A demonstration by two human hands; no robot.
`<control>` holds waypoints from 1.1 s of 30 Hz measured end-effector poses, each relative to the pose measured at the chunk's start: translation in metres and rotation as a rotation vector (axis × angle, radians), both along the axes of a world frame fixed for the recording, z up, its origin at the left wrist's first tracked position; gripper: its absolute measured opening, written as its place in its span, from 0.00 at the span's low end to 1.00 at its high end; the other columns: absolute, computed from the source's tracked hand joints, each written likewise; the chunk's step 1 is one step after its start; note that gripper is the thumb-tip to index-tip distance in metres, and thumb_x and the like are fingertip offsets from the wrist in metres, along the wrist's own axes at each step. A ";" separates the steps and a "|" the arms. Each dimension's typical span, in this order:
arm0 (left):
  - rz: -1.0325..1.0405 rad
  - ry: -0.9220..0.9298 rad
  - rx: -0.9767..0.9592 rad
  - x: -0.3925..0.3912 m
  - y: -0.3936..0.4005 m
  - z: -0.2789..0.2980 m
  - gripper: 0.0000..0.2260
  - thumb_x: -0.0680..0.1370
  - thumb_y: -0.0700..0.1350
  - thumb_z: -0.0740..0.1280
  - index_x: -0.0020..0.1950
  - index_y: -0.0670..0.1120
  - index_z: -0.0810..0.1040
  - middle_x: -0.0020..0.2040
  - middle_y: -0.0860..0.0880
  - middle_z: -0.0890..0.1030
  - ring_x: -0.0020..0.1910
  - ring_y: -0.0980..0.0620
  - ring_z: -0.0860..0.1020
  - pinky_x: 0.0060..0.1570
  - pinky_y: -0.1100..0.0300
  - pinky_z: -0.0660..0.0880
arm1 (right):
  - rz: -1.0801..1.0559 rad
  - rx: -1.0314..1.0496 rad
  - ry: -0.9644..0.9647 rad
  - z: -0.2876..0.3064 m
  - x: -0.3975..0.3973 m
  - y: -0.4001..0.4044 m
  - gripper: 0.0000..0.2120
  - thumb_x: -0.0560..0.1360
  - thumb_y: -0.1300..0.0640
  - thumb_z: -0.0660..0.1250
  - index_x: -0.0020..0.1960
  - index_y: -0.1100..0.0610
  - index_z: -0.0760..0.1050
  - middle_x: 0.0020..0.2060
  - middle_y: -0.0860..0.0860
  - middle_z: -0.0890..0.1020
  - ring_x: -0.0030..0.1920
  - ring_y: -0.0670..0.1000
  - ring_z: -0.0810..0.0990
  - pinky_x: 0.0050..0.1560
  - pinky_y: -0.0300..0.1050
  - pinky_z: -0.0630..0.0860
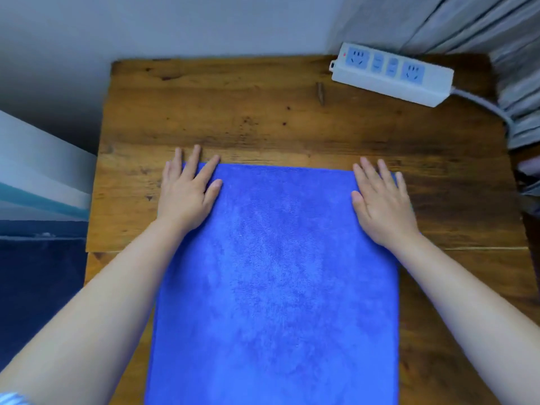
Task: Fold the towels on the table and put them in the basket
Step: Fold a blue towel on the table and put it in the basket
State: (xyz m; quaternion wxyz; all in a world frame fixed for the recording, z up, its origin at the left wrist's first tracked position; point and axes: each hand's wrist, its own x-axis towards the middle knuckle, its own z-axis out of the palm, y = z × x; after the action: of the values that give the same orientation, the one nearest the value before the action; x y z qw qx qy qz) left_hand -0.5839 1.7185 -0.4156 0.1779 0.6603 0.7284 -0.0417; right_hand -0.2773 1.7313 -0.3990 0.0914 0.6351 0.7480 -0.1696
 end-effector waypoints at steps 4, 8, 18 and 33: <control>0.054 0.004 -0.048 -0.023 0.011 0.003 0.25 0.79 0.54 0.50 0.75 0.48 0.56 0.77 0.43 0.50 0.76 0.40 0.46 0.73 0.46 0.47 | -0.096 -0.061 -0.061 0.009 0.020 0.007 0.33 0.72 0.46 0.37 0.75 0.55 0.48 0.76 0.49 0.48 0.76 0.52 0.42 0.73 0.57 0.38; -0.043 -0.016 0.050 -0.028 0.018 0.011 0.23 0.78 0.47 0.54 0.71 0.39 0.66 0.73 0.36 0.62 0.73 0.35 0.57 0.70 0.42 0.57 | -0.103 0.023 0.001 0.026 0.013 0.017 0.31 0.71 0.54 0.46 0.74 0.60 0.54 0.73 0.56 0.61 0.75 0.55 0.52 0.73 0.57 0.45; -0.162 0.207 -0.063 -0.005 0.031 0.044 0.20 0.72 0.32 0.60 0.63 0.42 0.74 0.56 0.38 0.74 0.59 0.39 0.70 0.53 0.51 0.67 | -0.091 0.087 -0.204 0.045 -0.008 0.023 0.12 0.70 0.68 0.60 0.51 0.61 0.76 0.50 0.58 0.77 0.57 0.59 0.68 0.55 0.50 0.61; -0.464 -0.056 0.566 -0.038 -0.137 0.066 0.13 0.67 0.39 0.54 0.37 0.37 0.79 0.32 0.41 0.79 0.30 0.41 0.77 0.32 0.54 0.71 | -0.163 0.374 0.033 0.082 0.016 -0.142 0.07 0.64 0.74 0.61 0.40 0.67 0.73 0.42 0.63 0.75 0.48 0.63 0.71 0.45 0.51 0.65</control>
State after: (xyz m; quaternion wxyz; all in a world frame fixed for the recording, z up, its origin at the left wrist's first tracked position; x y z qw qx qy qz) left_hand -0.6216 1.5814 -0.3493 -0.0059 0.8320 0.5368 0.1403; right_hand -0.2613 1.5888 -0.3169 -0.0542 0.6967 0.7139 -0.0451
